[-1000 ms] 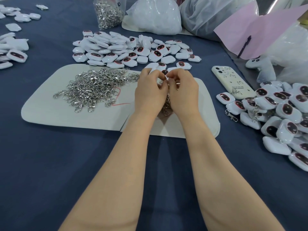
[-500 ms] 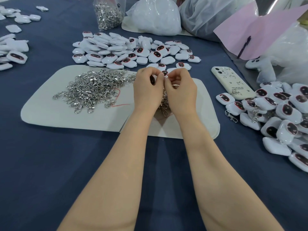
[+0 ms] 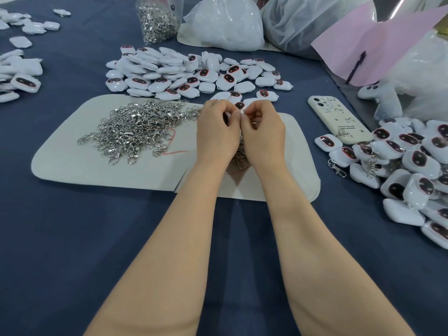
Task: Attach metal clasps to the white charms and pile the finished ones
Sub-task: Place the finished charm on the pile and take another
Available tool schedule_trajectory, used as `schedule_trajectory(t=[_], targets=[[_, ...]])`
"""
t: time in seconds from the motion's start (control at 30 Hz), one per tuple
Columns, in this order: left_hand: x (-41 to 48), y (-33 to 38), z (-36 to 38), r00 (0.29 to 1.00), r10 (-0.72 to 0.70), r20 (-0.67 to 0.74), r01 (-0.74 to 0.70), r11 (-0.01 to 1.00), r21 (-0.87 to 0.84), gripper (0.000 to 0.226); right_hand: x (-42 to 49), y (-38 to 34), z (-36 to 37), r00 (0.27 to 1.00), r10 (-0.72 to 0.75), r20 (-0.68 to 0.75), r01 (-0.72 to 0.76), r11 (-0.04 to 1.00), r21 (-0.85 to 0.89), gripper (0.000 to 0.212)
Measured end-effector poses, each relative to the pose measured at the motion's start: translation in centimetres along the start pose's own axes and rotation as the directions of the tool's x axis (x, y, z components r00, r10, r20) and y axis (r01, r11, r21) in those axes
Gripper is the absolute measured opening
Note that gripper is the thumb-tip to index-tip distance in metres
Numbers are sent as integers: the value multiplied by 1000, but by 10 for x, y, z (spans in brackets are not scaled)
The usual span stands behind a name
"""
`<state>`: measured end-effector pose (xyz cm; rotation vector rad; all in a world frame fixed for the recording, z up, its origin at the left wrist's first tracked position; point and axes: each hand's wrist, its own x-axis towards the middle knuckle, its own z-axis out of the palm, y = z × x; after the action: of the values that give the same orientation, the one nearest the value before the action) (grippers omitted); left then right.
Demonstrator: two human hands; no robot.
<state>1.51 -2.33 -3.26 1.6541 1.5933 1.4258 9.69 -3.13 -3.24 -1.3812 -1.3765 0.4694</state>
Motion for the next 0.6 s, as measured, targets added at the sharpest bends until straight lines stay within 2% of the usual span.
schedule_trajectory(t=[0.33, 0.6], targets=[[-1, 1, 0, 1000, -25, -13, 25, 1000, -11, 8, 0, 4, 2, 994, -98, 41, 102, 990, -98, 9], [2, 0, -3, 995, -27, 92, 32, 998, -52, 8, 1, 8, -4, 996, -83, -4, 83, 994, -72, 13]])
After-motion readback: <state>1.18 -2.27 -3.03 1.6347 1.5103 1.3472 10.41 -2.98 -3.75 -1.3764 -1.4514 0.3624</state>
